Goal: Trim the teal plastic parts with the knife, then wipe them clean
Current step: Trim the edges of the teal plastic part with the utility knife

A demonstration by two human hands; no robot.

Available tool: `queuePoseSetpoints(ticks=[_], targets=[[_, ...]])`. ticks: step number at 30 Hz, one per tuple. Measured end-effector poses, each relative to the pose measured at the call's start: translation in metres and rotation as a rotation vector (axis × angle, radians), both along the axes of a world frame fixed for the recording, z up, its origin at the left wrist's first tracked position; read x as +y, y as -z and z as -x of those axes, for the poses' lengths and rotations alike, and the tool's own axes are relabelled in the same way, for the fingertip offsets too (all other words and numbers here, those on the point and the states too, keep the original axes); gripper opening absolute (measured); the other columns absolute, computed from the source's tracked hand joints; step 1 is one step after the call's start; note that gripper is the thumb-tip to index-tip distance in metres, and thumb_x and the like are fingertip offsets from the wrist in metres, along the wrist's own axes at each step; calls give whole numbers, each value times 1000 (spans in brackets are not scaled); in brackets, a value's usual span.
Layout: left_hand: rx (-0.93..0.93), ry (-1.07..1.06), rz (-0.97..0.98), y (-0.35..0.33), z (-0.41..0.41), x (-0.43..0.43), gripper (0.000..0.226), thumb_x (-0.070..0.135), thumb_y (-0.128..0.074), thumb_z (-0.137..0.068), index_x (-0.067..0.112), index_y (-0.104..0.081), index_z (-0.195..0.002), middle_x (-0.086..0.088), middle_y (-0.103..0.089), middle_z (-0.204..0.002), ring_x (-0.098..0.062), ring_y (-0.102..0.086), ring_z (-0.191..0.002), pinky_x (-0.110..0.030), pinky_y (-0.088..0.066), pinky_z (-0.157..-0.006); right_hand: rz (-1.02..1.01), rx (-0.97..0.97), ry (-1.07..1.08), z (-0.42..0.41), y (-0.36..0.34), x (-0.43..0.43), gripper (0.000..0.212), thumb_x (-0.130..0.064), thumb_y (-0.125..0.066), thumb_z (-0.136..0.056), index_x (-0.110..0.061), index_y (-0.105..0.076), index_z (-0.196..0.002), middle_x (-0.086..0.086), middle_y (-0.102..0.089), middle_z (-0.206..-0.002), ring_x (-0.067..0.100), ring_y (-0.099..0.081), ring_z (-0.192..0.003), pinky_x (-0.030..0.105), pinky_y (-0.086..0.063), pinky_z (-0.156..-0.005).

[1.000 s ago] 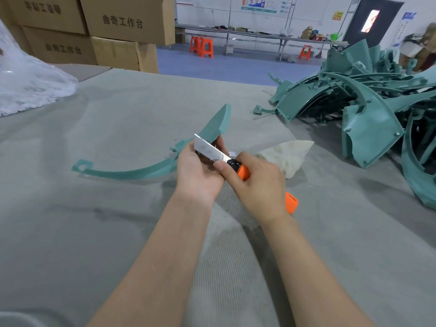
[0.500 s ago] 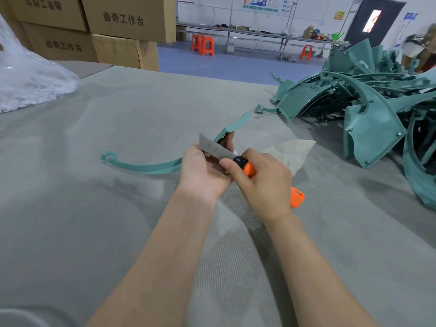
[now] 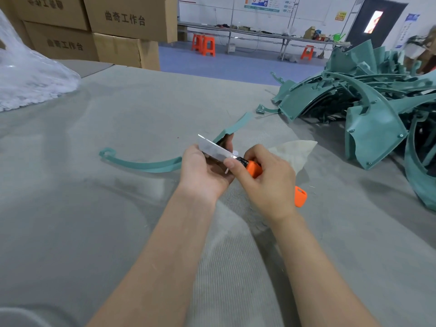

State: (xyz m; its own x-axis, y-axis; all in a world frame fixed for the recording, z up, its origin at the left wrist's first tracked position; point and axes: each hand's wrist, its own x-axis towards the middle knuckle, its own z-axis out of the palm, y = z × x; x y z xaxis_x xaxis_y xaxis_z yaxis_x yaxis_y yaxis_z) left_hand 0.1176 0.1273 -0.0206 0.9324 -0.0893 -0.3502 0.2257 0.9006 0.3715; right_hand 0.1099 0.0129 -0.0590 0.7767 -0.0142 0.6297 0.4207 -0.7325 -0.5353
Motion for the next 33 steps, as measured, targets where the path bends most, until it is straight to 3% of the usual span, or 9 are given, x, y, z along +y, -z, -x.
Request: queuePoseSetpoints(ticks=[5,11,13,16,19,23,26,29,33], targets=[[17,-23,68,0,0,1,29,8,-31,-93,0,-57,-82,-15,-69,-67,-18,-63,-69,-22,-54,-56,130,82,-20,-1,1,2,66,-80,-45,-72,-15,-55,-74,-2,-53,-61,19,-51,-68,37,-41,-62],[39,-68,-61,5,-6,5,24,12,-36,-94,9,-57,-83,-6,-69,-81,-18,-61,-86,-30,-47,-87,109,42,-34,-5,2,3,39,-50,-68,-81,-21,-46,-70,-6,-46,-60,20,-47,-68,36,-35,-62],[37,-78,-153,7,-7,5,19,16,-38,-95,14,-55,-87,-1,-68,-77,-12,-61,-81,-25,-44,-80,-25,-4,-18,-3,0,3,32,-42,-70,-83,-22,-48,-74,-8,-46,-62,18,-46,-65,37,-39,-63],[30,-104,-263,9,-7,3,15,18,-39,-97,14,-54,-96,-1,-69,-83,-9,-64,-74,-24,-41,-66,-207,-54,-44,-2,-5,2,18,-34,-70,-86,-21,-60,-95,-15,-53,-79,3,-49,-73,15,-41,-70],[9,-102,-367,8,-5,-1,15,17,-41,-96,15,-55,-93,-2,-69,-85,-9,-67,-73,-24,-43,-64,-211,-98,-95,-3,-8,1,27,-17,-71,-85,-13,-65,-111,-7,-58,-108,-4,-51,-95,3,-34,-84],[-55,-79,-508,7,-4,-6,14,19,-41,-95,15,-54,-97,-4,-70,-95,-11,-68,-81,-28,-45,-72,-321,-51,-76,-3,-9,0,9,-15,-68,-85,-19,-60,-83,-16,-50,-69,-1,-49,-66,10,-35,-63],[-69,-119,-620,7,-5,-8,19,14,-44,-93,12,-52,-110,-8,-65,-106,-18,-66,-94,-31,-50,-79,-335,-54,-69,-3,-11,-3,8,-20,-63,-86,-13,-64,-89,-10,-52,-68,6,-47,-62,17,-36,-60],[-150,-136,-480,5,-3,-9,38,2,-40,-92,3,-45,-130,-19,-64,-116,-26,-65,-95,-34,-57,-79,-301,-20,-136,0,-13,-1,14,-17,-62,-86,-16,-67,-99,-10,-51,-68,3,-46,-59,13,-34,-59],[-160,-181,-298,0,-2,-8,43,-2,-39,-93,-3,-39,-136,-17,-61,-100,-23,-66,-78,-31,-60,-71,-379,33,-190,2,-14,-3,9,-25,-64,-89,-19,-68,-94,-15,-46,-55,4,-41,-51,12,-31,-54]])
